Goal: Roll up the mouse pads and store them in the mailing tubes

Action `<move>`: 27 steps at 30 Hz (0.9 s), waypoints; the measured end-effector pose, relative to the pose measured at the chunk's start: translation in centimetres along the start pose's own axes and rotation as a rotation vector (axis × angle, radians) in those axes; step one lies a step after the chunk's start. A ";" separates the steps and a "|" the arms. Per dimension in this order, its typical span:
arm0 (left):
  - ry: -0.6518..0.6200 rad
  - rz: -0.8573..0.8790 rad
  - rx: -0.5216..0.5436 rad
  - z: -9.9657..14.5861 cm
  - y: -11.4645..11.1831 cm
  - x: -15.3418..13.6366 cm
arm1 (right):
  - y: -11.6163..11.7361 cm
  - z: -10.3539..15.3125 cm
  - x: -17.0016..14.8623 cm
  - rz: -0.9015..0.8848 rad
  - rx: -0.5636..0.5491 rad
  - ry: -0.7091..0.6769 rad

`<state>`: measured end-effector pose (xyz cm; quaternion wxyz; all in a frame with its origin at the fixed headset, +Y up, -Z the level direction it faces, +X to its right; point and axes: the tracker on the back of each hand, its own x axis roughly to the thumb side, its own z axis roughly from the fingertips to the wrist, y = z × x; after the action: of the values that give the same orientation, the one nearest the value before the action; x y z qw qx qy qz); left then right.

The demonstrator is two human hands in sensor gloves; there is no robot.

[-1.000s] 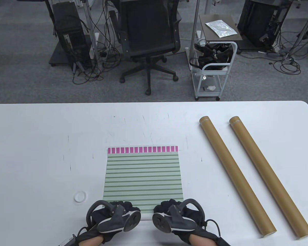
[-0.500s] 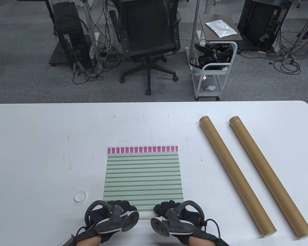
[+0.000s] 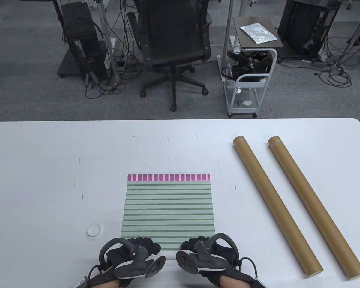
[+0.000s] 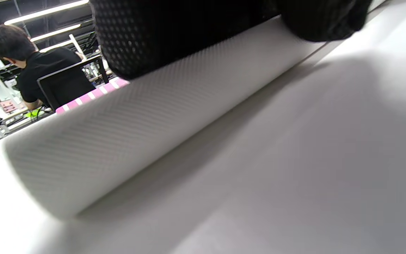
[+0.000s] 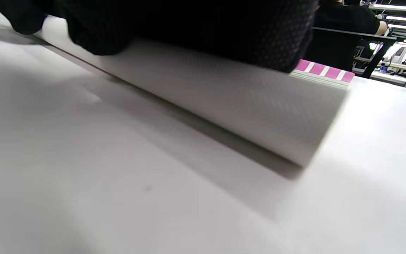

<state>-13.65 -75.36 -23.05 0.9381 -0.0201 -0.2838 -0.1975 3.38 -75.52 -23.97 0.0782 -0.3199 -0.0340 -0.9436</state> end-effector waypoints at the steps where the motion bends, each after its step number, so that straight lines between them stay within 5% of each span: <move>1: -0.011 -0.010 0.002 0.1 0.1 0.2 | 0.0 0.1 0.1 0.016 -0.001 -0.011; 8: 0.024 0.089 -0.028 -0.6 -0.2 -0.7 | -0.1 0.2 0.0 0.005 0.000 -0.022; 12: 0.037 0.103 -0.048 -0.9 -0.5 -1.0 | -1.7 0.8 1.1 0.192 -0.145 -0.046; 23: 0.053 0.141 0.003 -0.2 -0.4 -1.1 | -0.1 0.2 0.6 0.074 -0.071 0.002; 27: 0.035 0.005 0.025 -0.1 -0.2 -0.2 | 0.1 0.0 0.2 0.040 -0.056 0.019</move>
<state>-13.80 -75.53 -23.24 0.9436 -0.0058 -0.2699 -0.1918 3.28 -75.65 -23.86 0.0883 -0.3136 -0.0006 -0.9454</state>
